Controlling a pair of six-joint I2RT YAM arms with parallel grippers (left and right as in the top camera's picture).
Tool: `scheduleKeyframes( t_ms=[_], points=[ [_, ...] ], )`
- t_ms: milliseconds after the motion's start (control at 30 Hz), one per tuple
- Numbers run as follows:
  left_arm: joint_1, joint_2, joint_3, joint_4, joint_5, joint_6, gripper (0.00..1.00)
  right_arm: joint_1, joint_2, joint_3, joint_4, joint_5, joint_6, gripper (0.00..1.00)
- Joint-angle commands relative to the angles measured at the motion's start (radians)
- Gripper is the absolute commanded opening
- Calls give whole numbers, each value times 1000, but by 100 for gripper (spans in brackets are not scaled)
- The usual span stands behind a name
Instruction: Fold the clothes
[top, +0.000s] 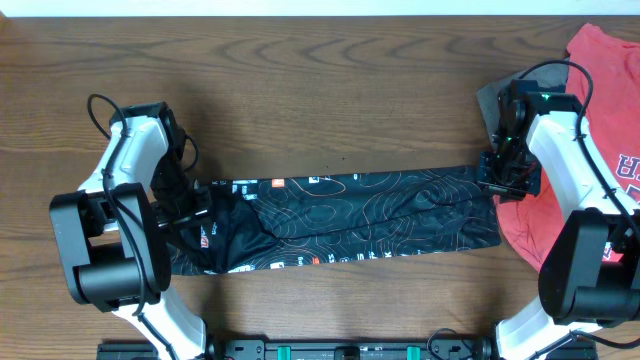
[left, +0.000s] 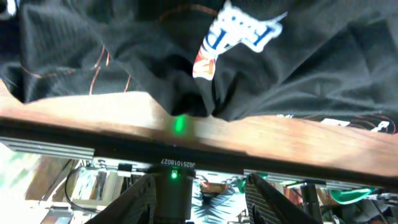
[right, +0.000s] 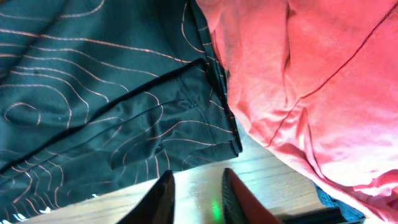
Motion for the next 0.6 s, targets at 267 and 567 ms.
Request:
scheduleKeyframes(
  t_ms=[267, 567],
  points=[
    [2, 0, 2, 156, 124, -3, 49, -2, -8, -9, -19, -31, -56, 41],
    [2, 0, 2, 190, 174, 6, 49, -109, -8, -38, 91, -31, -57, 29]
  ],
)
